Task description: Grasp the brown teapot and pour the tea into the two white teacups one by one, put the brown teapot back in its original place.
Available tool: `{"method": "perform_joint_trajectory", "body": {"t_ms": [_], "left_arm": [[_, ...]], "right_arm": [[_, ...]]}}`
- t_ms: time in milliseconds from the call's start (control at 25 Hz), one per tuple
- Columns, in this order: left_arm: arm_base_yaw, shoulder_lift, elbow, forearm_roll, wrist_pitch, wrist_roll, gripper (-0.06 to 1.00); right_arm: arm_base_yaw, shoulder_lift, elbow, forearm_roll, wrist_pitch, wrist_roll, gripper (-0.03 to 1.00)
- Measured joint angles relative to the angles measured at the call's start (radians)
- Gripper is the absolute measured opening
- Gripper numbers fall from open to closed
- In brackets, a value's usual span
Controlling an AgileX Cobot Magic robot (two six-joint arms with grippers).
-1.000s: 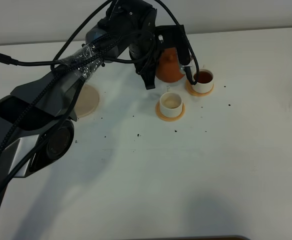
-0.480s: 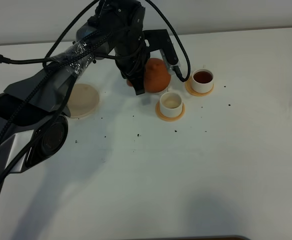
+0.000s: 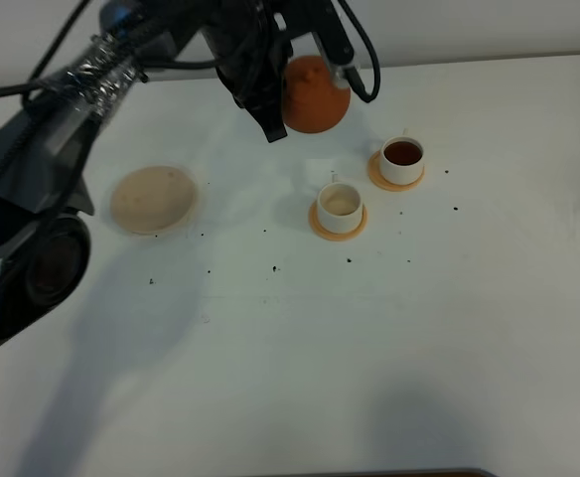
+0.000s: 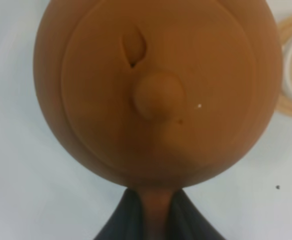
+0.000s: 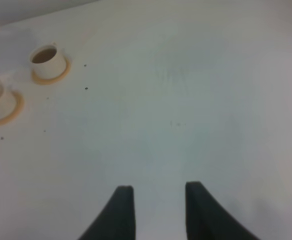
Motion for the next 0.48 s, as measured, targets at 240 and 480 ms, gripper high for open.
{"method": "perform_joint_trajectory", "body": {"t_ms": [240, 480], "left_arm": [[0.0, -0.161, 0.216, 0.011, -0.001, 0.011, 0.11], [0.008, -0.252, 0.411, 0.028, 0.0, 0.027, 0.11]], "right_arm": [[0.0, 0.0, 0.0, 0.0, 0.0, 0.0, 0.24], [0.0, 0.0, 0.0, 0.0, 0.0, 0.0, 0.24]]}}
